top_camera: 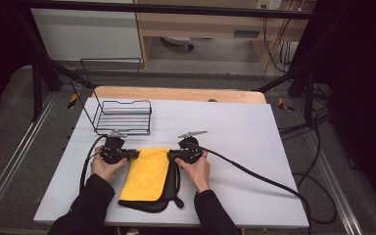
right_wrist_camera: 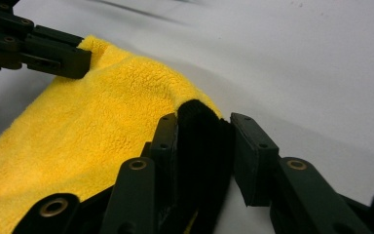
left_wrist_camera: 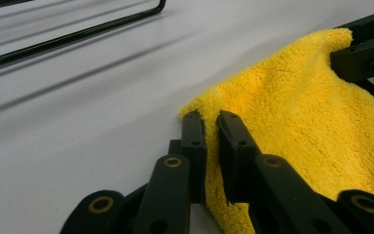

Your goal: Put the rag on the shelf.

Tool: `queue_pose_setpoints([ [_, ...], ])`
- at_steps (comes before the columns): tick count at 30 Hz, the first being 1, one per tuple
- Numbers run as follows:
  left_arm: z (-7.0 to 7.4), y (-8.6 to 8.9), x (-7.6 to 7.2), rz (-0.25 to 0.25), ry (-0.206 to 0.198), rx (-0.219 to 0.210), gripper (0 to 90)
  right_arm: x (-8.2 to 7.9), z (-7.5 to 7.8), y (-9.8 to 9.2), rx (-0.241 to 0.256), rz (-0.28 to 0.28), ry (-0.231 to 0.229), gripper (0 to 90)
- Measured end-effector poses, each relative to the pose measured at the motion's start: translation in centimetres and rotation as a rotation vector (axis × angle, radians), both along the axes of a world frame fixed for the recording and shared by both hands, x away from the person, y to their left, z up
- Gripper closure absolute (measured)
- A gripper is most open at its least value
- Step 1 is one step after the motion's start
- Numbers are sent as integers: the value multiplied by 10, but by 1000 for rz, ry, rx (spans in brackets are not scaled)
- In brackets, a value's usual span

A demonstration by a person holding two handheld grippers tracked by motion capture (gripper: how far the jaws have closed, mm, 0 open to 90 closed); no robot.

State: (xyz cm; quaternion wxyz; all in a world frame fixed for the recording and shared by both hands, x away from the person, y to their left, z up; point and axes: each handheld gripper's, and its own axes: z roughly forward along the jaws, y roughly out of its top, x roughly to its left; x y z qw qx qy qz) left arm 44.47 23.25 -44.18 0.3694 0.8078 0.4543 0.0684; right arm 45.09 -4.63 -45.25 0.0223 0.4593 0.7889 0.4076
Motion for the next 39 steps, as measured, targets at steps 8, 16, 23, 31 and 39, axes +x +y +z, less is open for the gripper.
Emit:
queue_pose_setpoints([
  [8,-3,2,3,-6,18,-20,779,1,-2,4,15,-5,10,718],
  [16,1,2,0,-7,1,-20,833,-3,5,3,29,-1,-19,814],
  [23,20,11,-12,-22,-78,-78,838,-13,23,-1,62,28,-78,816],
  [31,43,20,-27,-28,-157,-129,839,-23,41,-4,129,47,-140,816],
  [39,67,19,-42,-17,-247,-149,839,-35,64,-6,139,67,-251,815],
])
